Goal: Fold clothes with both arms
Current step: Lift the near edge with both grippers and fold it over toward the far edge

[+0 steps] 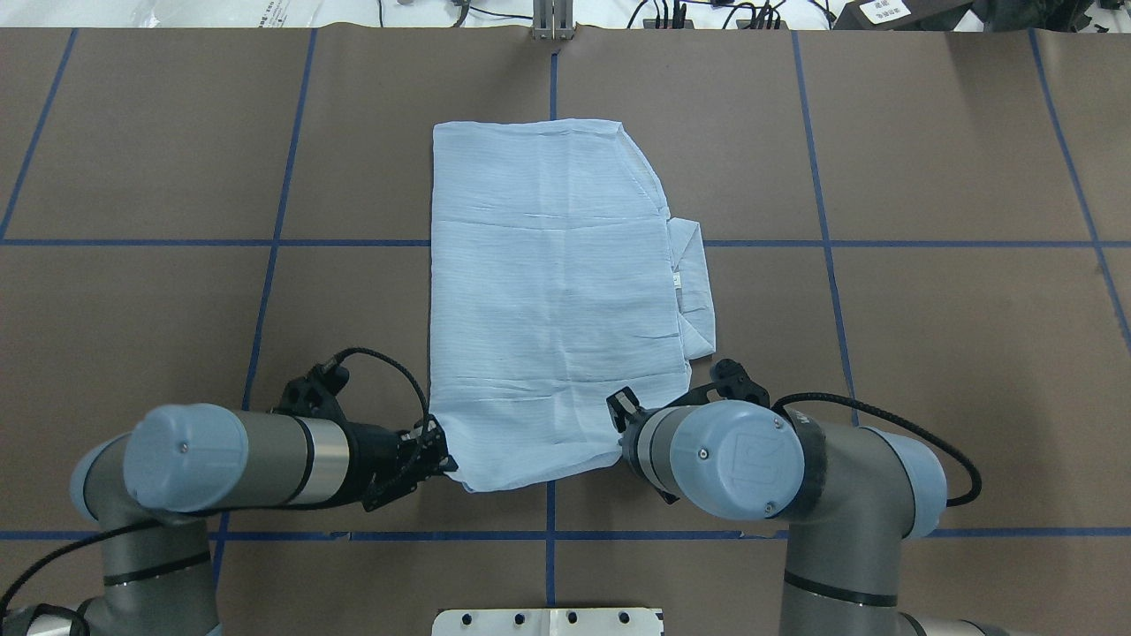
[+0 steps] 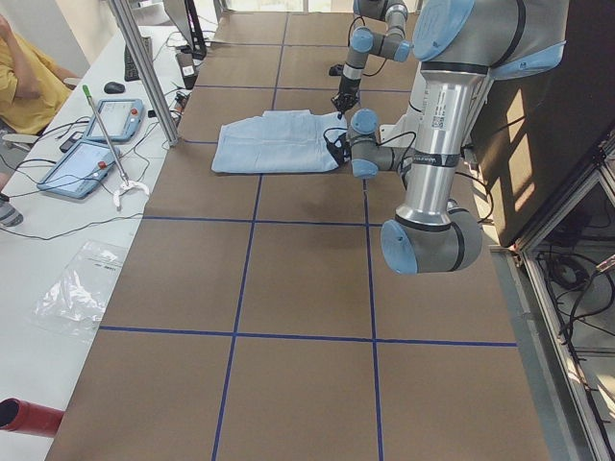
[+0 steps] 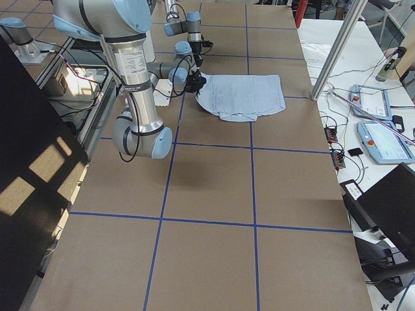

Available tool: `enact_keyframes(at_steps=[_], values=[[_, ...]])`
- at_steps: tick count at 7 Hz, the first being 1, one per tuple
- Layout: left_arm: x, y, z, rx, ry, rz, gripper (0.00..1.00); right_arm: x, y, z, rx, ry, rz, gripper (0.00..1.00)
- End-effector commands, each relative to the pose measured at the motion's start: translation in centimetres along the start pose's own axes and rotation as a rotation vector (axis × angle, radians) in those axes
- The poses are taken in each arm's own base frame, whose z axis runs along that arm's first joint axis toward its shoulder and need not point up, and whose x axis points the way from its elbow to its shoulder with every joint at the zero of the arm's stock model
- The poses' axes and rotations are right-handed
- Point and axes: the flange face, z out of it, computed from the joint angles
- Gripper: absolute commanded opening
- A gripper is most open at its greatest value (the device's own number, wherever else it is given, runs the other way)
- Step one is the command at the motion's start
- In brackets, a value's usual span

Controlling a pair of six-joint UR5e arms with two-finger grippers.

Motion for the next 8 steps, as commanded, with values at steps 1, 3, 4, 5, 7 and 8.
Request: enact_keyframes(at_steps=[1, 3, 4, 5, 7, 8], values=[[6.9, -6.9, -5.2, 0.058, 0.087, 0.068, 0.0, -4.6, -1.8, -2.8, 0.031, -0.056, 0.022, 0.0], [14.3, -11.7, -6.7, 0.151, 0.025, 0.114, 0.0, -10.3, -4.9, -4.4, 0.082, -0.097, 0.009, 0.0], [15.2, -14.0, -6.6, 0.186, 0.015, 0.127, 0.0, -13.6, -6.2, -3.5, 0.106, -0.092, -0.005, 0.0], [16.0, -16.1, -6.5, 0.216, 0.006, 0.147, 0.0, -17.2, -7.0, -2.5, 0.113, -0.065, -0.009, 0.0], [19.8, -19.0, -2.8, 0.252, -0.023, 0.119, 0.0, -23.1, -9.0, 0.8, 0.158, 0.007, -0.063, 0.0], [20.4, -21.5, -1.1, 0.263, -0.014, 0.127, 0.0, -26.5, -9.9, 3.1, 0.173, 0.039, -0.094, 0.0]])
